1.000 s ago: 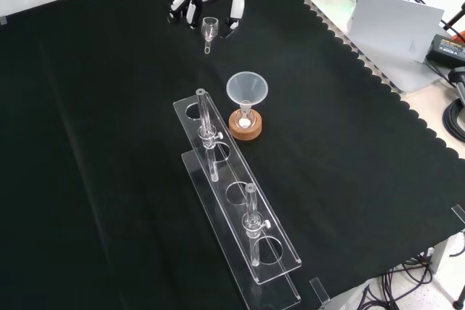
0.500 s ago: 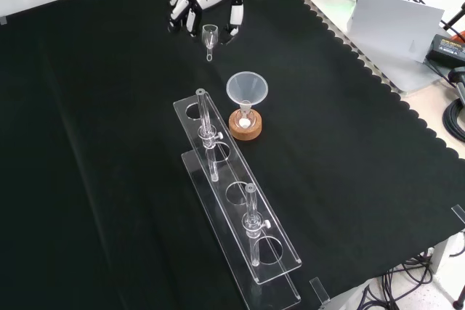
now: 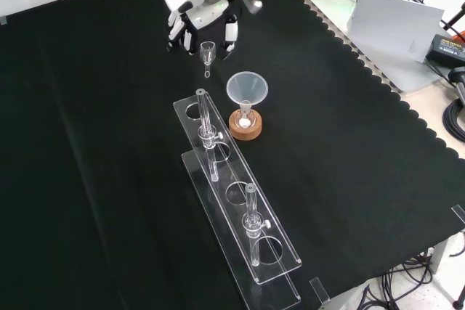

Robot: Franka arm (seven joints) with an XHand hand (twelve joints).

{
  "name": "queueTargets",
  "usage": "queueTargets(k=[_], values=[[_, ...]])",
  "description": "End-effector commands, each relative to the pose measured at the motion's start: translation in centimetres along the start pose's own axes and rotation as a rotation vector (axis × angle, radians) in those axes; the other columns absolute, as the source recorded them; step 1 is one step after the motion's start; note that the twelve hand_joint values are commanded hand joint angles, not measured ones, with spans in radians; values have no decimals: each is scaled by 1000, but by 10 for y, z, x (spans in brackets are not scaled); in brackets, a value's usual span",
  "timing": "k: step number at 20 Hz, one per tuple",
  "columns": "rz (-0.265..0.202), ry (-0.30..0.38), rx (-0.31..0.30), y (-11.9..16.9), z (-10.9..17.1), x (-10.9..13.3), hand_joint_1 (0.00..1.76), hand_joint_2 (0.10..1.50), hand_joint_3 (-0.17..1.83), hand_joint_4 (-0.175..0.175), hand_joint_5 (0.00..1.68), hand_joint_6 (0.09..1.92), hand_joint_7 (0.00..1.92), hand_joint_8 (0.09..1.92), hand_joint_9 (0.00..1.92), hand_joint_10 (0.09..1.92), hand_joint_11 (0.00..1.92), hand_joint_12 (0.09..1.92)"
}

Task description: Put the weighing funnel back on the table.

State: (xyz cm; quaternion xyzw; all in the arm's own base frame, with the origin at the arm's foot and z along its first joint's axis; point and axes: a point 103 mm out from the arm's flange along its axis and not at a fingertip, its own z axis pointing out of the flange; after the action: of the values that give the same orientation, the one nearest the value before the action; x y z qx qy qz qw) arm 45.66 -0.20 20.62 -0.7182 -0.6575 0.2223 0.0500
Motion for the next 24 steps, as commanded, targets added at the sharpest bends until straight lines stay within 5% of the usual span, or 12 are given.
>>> queueTargets(k=[1, 24], values=[[9, 17, 20, 24, 20, -16, 1134, 618, 677, 175, 1346, 547, 453, 578, 825, 397, 644, 1160], [-41, 0, 84, 77, 67, 3, 1134, 620, 674, 175, 1344, 551, 458, 582, 822, 393, 645, 1158]])
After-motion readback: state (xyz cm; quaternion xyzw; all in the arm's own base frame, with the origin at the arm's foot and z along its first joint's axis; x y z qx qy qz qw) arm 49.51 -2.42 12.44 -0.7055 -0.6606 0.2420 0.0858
